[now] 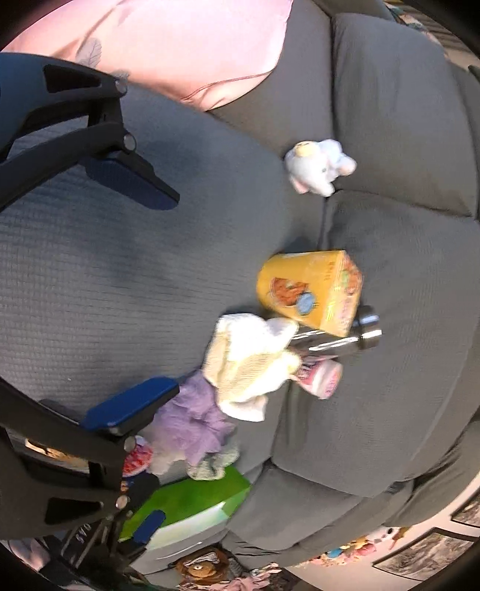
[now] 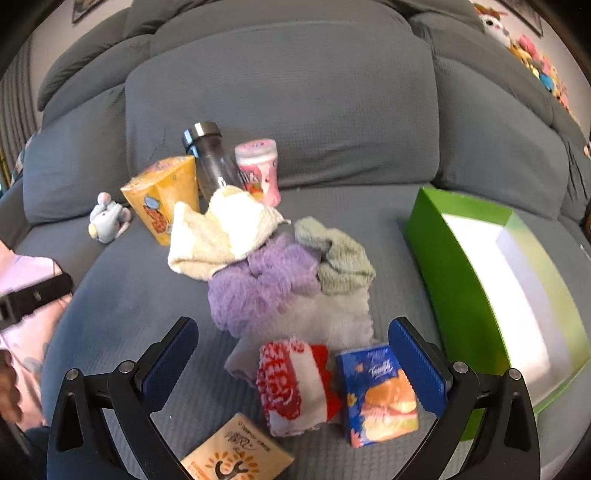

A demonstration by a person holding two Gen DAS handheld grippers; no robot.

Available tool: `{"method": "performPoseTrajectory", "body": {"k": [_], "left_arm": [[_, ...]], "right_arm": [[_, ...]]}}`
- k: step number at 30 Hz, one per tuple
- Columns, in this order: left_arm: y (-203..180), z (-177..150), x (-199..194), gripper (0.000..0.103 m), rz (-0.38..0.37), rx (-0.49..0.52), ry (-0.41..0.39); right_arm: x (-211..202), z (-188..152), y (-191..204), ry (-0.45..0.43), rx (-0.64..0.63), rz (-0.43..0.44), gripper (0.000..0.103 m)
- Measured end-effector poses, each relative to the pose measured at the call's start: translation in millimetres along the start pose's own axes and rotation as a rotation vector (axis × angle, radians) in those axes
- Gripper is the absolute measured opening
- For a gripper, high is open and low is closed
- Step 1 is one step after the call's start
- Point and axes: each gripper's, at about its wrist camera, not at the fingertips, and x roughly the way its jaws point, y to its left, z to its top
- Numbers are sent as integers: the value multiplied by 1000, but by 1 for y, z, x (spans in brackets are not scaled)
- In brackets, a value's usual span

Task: Organize soft objects
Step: 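Move the right tool toward the plush elephant on the sofa, then grasp the white-and-grey plush elephant with the right gripper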

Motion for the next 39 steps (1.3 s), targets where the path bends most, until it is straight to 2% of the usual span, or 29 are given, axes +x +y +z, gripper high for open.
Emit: {"method": "performPoseTrajectory", "body": {"k": [5, 8, 10, 15, 18, 21, 24, 27, 31, 34, 39], "left_arm": [[19, 3, -2, 89, -18, -30, 21], [36, 3, -3, 87, 6, -67, 27], [49, 4, -6, 80, 20, -97, 23], [86, 2, -14, 77, 52, -172, 12], [106, 0, -19, 76, 96, -197, 1], [127, 0, -19, 68, 146, -255, 11], [148, 0, -16, 61, 142, -336, 32], [162, 2, -18, 59, 170, -379, 30], [169, 5, -19, 59, 211, -390, 29], [178, 6, -19, 59, 216, -427, 27], [186, 12, -15, 59, 188, -469, 33]], "right_arm": [[-18, 9, 13, -14, -38, -10, 103], [-26, 23, 29, -1, -32, 73, 103], [-25, 34, 44, 16, -34, 153, 103], [-5, 64, 105, 49, -91, 253, 103], [15, 86, 150, 72, -135, 302, 103], [47, 110, 208, 116, -198, 348, 100], [80, 125, 262, 166, -252, 364, 100], [114, 131, 308, 209, -306, 352, 100], [171, 143, 343, 257, -312, 270, 99], [205, 143, 353, 324, -287, 273, 99], [239, 129, 364, 405, -325, 220, 78]]}}
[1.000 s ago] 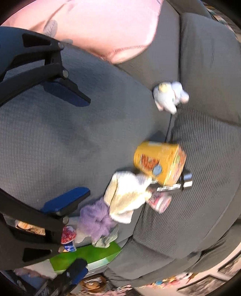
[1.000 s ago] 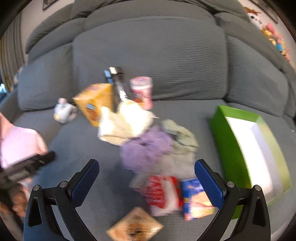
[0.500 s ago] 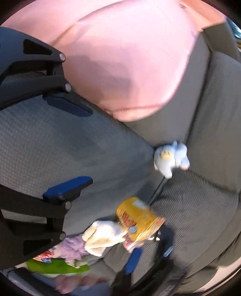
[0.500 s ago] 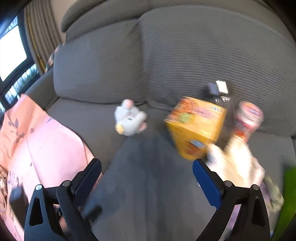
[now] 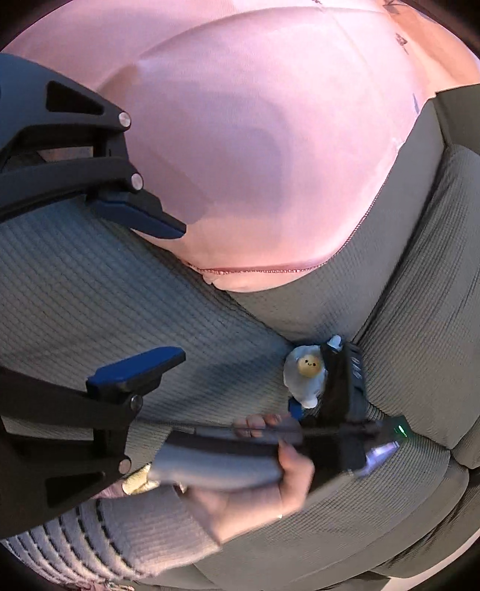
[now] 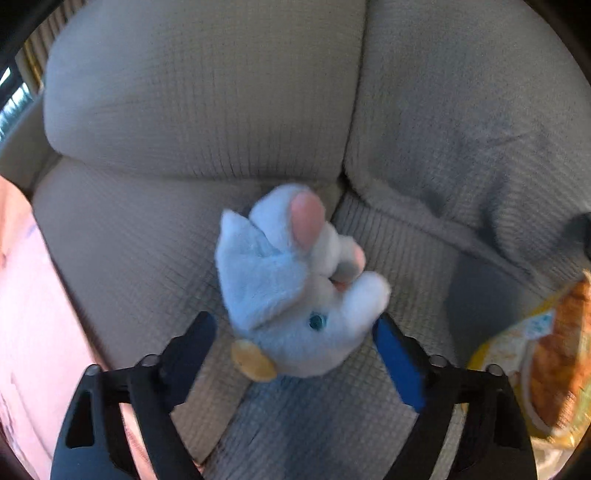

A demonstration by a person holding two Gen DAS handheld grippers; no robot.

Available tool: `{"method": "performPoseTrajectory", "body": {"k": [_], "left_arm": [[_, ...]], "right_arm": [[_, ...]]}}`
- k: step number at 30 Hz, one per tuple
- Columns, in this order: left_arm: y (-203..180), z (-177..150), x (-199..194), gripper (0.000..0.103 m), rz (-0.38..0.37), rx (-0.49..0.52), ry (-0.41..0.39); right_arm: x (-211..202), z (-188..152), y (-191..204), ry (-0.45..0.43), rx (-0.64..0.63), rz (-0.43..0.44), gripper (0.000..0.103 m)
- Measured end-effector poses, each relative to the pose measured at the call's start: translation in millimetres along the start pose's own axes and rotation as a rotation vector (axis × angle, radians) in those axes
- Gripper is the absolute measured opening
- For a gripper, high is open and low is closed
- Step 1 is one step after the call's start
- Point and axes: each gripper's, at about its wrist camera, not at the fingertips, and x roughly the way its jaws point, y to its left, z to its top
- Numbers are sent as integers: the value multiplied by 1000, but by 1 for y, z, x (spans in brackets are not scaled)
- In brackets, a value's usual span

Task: Organize soft objects
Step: 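Grasp the white-and-grey plush elephant with the right gripper, then carry the plush elephant with the right gripper toward the green box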

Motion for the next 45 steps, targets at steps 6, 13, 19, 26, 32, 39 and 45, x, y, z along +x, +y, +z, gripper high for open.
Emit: {"method": "performPoseTrajectory", "body": {"k": [6, 13, 19, 26, 32, 39, 45], "left_arm": [[4, 2, -2, 59, -27, -19, 11], [7, -3, -24, 59, -112, -6, -30], [-30, -27, -36, 59, -186, 73, 20], [-74, -92, -48, 59, -190, 293, 115], [-76, -108, -56, 59, -261, 354, 149], [-97, -120, -48, 61, -268, 394, 214], [-127, -152, -44, 63, -314, 512, 303]], "right_arm": [[-15, -21, -6, -40, 12, 81, 61], [-147, -117, -52, -181, 49, 251, 61], [-240, -252, -116, -224, 91, 83, 62], [-242, -359, -131, -92, 35, -188, 62], [-227, -371, -141, -26, 95, -99, 67], [-246, -374, -163, -130, 175, 40, 83], [-258, -382, -202, -168, 306, 137, 83]]}}
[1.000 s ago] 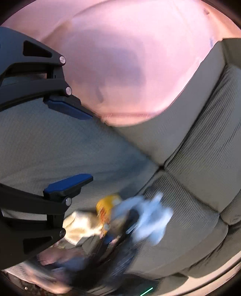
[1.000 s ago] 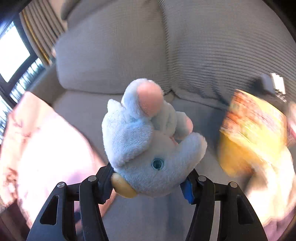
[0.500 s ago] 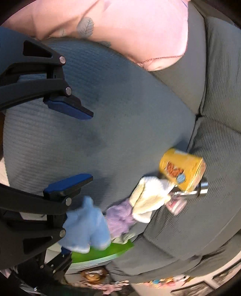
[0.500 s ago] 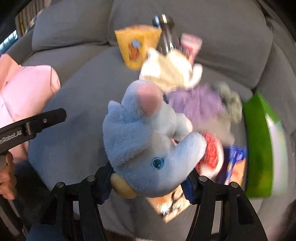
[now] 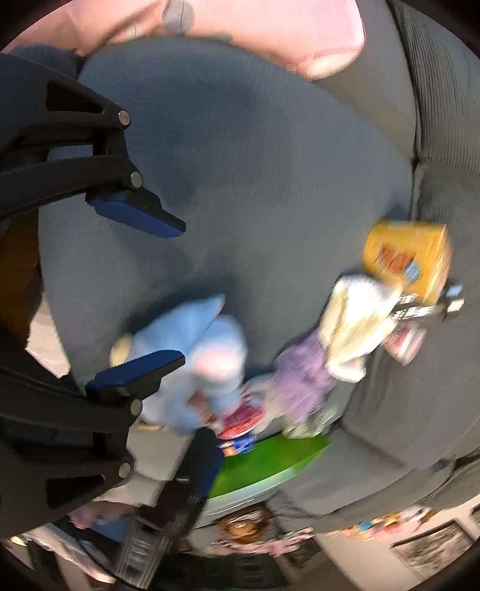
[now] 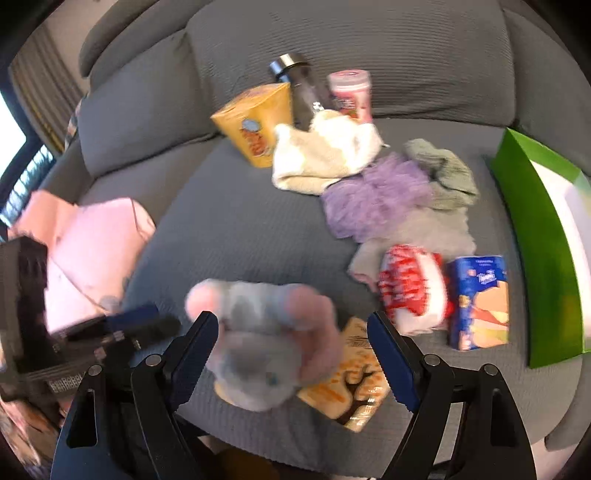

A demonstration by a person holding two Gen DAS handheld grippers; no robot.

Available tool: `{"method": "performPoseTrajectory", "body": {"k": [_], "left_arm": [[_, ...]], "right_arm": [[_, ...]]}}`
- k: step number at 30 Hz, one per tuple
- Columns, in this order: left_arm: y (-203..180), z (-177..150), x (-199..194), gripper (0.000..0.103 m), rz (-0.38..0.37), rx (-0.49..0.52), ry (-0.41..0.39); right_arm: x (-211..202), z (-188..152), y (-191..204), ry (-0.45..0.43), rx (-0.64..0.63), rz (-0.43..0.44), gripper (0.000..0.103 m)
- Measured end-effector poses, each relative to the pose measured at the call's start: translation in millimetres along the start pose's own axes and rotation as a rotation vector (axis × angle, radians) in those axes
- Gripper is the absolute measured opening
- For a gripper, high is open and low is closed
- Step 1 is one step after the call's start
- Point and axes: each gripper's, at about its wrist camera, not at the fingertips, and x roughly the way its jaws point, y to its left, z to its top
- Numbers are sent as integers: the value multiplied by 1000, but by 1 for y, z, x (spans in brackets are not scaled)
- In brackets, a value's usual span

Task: Organize soft objects
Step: 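Carry the plush elephant with the right gripper toward the green box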

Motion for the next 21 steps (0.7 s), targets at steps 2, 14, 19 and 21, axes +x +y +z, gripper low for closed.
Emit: {"method": "performPoseTrajectory", "body": {"k": [2, 14, 19, 21], "left_arm": [[-13, -5, 9, 63, -22, 41, 37], [-37, -2, 28, 63, -63, 33, 89], [-50, -2, 30, 41, -109, 73, 88], [-56, -1, 30, 39, -117, 90, 80]], "right_arm": [[7, 0, -11, 31, 59, 57, 83], [61, -6, -16, 151, 118, 309, 70], [69, -3, -14, 148, 90, 315, 68], [70, -2, -19, 139, 96, 330, 67]]}}
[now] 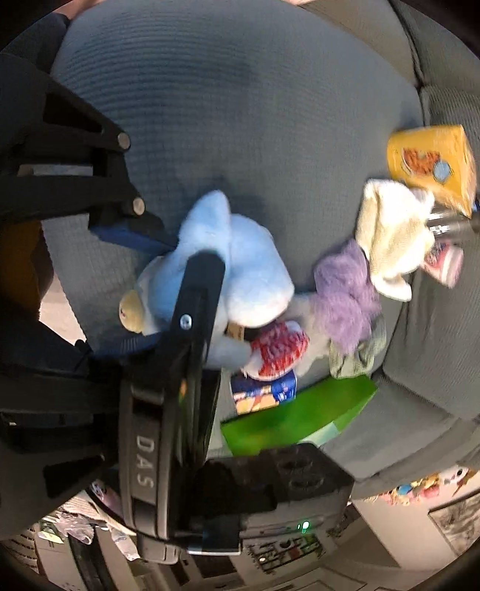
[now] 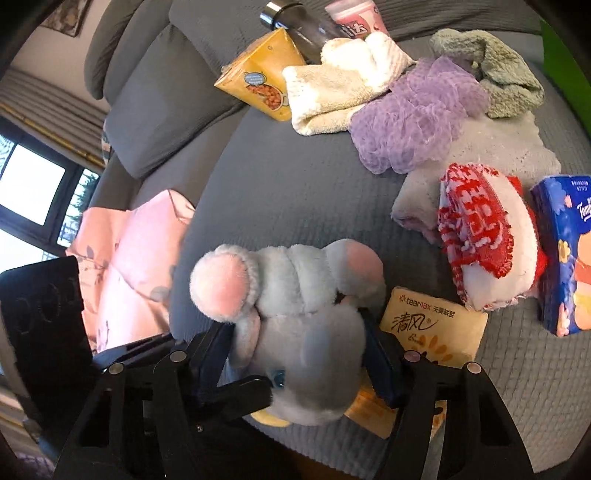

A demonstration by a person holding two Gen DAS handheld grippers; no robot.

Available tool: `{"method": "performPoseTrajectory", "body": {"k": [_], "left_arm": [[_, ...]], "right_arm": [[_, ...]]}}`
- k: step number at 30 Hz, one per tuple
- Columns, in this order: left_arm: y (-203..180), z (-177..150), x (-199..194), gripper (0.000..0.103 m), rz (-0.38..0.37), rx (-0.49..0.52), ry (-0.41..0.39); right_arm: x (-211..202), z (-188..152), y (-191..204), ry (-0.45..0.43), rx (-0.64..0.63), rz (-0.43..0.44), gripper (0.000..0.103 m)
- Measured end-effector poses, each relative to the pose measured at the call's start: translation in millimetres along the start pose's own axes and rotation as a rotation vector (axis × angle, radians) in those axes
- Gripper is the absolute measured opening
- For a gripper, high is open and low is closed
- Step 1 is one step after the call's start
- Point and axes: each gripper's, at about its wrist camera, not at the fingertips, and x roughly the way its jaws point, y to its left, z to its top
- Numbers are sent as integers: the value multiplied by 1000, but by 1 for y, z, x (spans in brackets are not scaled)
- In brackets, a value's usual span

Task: Organize soft objects
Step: 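Carry the plush elephant with the right gripper toward the green box, then lower the elephant into the green box and open the right gripper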

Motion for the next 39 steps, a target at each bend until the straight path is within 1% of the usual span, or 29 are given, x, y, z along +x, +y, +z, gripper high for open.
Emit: {"method": "performPoseTrajectory", "body": {"k": [3, 6, 10, 16, 18, 23, 26, 29, 31, 36, 39], "left_arm": [[-7, 2, 0, 38, 4, 13, -12], [-22, 3, -6, 37, 23, 51, -33], [-51, 15, -20, 38, 32, 122, -101], [-107, 42, -26, 38, -12, 248, -184], [-121, 51, -25, 37, -23, 286, -197], [-163, 75, -12, 37, -77, 372, -234], [-187, 90, 4, 37, -119, 441, -246], [-207, 100, 28, 37, -159, 496, -219], [-217, 105, 49, 37, -184, 525, -172], [-239, 115, 107, 37, -239, 556, -62], [-248, 115, 128, 37, -258, 578, -17]], "right_arm": [[-5, -1, -7, -19, 14, 33, 65], [-16, -1, -9, -48, 3, 49, 65], [-49, 2, -7, -140, -7, 76, 65], [-119, 11, -12, -334, -21, 32, 65], [-137, 13, -18, -381, -11, 19, 65], [-184, 24, -43, -520, 45, -31, 65], [-207, 25, -62, -599, 75, -48, 65], [-224, 22, -93, -658, 138, -72, 65], [-229, 20, -115, -669, 188, -88, 65], [-235, 5, -175, -709, 386, -107, 65], [-234, -2, -196, -713, 460, -126, 65]]}}
